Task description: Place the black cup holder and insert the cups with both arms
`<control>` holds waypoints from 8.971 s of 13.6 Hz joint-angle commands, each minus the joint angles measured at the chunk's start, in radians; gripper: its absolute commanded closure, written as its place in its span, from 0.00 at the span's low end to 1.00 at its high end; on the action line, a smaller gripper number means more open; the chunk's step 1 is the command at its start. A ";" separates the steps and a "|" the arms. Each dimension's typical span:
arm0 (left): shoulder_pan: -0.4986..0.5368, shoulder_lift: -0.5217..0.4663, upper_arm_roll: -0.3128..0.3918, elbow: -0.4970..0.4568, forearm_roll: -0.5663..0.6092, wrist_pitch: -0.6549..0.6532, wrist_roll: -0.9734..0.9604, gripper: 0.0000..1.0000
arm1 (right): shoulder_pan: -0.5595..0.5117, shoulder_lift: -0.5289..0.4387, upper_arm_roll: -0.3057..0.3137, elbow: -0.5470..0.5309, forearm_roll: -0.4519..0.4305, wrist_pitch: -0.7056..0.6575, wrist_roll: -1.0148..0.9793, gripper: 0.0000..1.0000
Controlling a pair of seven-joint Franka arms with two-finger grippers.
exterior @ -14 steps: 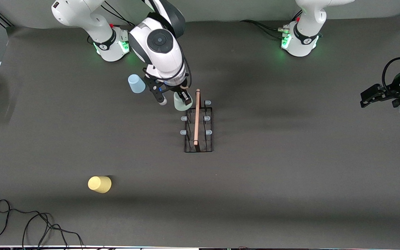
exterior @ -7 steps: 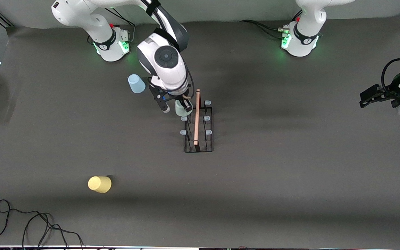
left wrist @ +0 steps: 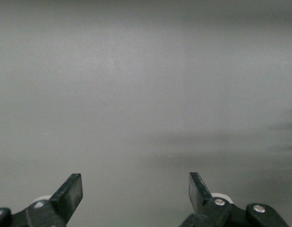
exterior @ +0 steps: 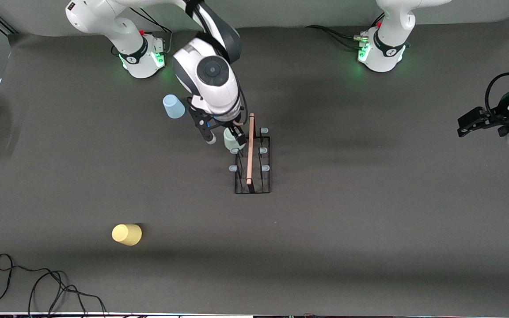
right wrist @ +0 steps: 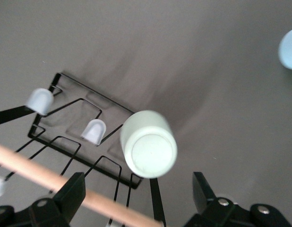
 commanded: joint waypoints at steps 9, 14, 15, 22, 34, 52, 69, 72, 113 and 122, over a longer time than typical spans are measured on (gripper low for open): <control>-0.012 -0.005 -0.008 0.012 0.011 -0.026 -0.026 0.00 | -0.039 0.001 -0.530 0.228 0.013 -0.216 -1.313 0.00; -0.011 -0.005 -0.008 0.013 0.011 -0.024 -0.025 0.00 | -0.262 0.134 -0.524 0.269 0.118 -0.075 -1.829 0.00; -0.011 -0.005 -0.008 0.013 0.011 -0.024 -0.025 0.00 | -0.294 0.177 -0.522 0.301 0.169 -0.074 -1.888 0.00; -0.011 -0.005 -0.008 0.013 0.011 -0.026 -0.025 0.00 | -0.360 0.467 -0.512 0.389 0.407 0.082 -2.037 0.00; -0.012 -0.006 -0.008 0.015 0.011 -0.036 -0.025 0.00 | -0.498 0.570 -0.326 0.393 0.403 0.238 -2.035 0.83; -0.011 -0.005 -0.006 0.033 0.012 -0.056 -0.025 0.00 | -0.140 -0.013 -0.329 0.274 0.091 -0.394 -0.822 1.00; 0.000 0.006 -0.002 0.033 0.012 -0.043 -0.003 0.00 | 0.129 0.249 -0.323 0.243 0.189 0.094 -0.175 1.00; 0.000 0.007 0.000 0.033 0.012 -0.043 -0.003 0.00 | 0.137 0.267 -0.321 0.216 0.205 0.142 -0.175 1.00; -0.001 0.006 0.000 0.033 0.014 -0.053 -0.006 0.00 | -0.820 -0.328 0.022 0.168 -0.087 -0.387 -1.834 0.00; 0.000 0.006 0.000 0.031 0.014 -0.049 -0.008 0.00 | -0.811 -0.312 0.019 0.162 -0.062 -0.390 -1.831 0.00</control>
